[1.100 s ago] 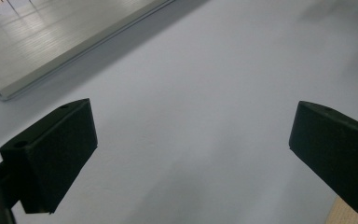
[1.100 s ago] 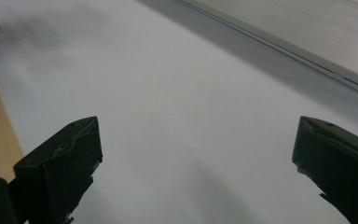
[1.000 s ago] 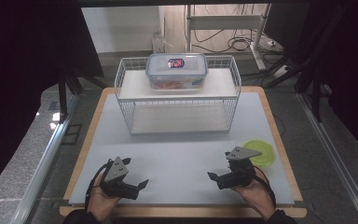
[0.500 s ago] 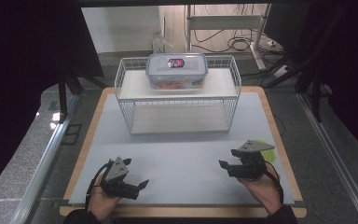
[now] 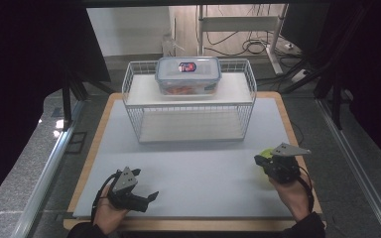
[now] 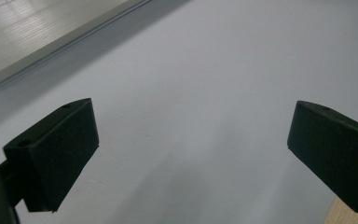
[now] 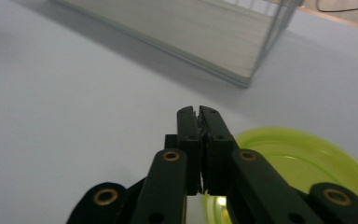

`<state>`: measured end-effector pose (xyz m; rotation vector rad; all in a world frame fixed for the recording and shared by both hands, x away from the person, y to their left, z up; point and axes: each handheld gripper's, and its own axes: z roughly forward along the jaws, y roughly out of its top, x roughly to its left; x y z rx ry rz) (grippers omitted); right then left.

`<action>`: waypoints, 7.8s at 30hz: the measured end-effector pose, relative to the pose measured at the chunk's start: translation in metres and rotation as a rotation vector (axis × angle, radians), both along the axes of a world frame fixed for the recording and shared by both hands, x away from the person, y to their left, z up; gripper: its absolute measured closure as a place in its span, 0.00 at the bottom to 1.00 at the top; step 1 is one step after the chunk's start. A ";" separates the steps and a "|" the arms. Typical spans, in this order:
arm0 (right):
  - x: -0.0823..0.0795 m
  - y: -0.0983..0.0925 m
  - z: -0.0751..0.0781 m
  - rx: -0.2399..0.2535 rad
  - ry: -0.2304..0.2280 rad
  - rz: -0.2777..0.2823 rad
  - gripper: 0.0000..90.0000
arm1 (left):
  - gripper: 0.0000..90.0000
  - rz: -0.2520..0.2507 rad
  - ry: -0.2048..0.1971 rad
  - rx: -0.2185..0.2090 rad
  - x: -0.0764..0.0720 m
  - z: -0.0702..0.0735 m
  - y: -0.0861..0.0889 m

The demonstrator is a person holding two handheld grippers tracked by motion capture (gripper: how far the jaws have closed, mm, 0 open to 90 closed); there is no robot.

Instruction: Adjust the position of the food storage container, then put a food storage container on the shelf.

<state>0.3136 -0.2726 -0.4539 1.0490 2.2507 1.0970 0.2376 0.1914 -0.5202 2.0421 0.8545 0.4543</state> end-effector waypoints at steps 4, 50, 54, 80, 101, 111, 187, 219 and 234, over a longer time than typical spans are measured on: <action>0.005 -0.015 0.001 0.006 -0.004 -0.065 1.00 | 0.02 -0.001 0.007 0.001 0.001 -0.001 0.000; 0.010 -0.093 -0.022 -0.021 0.117 -0.358 1.00 | 0.03 -0.002 0.019 0.020 0.001 -0.003 0.000; 0.010 -0.090 -0.023 -0.012 0.125 -0.348 1.00 | 0.03 -0.004 0.020 0.023 0.001 -0.003 0.000; 0.012 -0.055 -0.043 -0.029 0.247 -0.210 1.00 | 0.03 -0.015 0.027 0.033 0.002 -0.004 -0.002; 0.024 -0.022 -0.054 -0.004 0.296 -0.091 0.99 | 0.03 -0.015 0.035 0.040 0.003 -0.005 -0.003; 0.021 0.008 -0.057 0.016 0.336 -0.017 0.99 | 0.03 -0.015 0.037 0.044 0.003 -0.005 -0.003; 0.029 0.058 -0.043 0.011 0.143 0.078 0.43 | 0.05 -0.035 0.058 0.090 0.004 -0.008 -0.006; 0.046 0.089 -0.031 0.198 0.338 0.202 0.62 | 0.05 -0.038 0.044 0.095 0.004 -0.008 -0.008; 0.063 0.092 -0.043 0.338 0.520 0.251 0.88 | 0.05 -0.045 0.037 0.101 0.003 -0.008 -0.009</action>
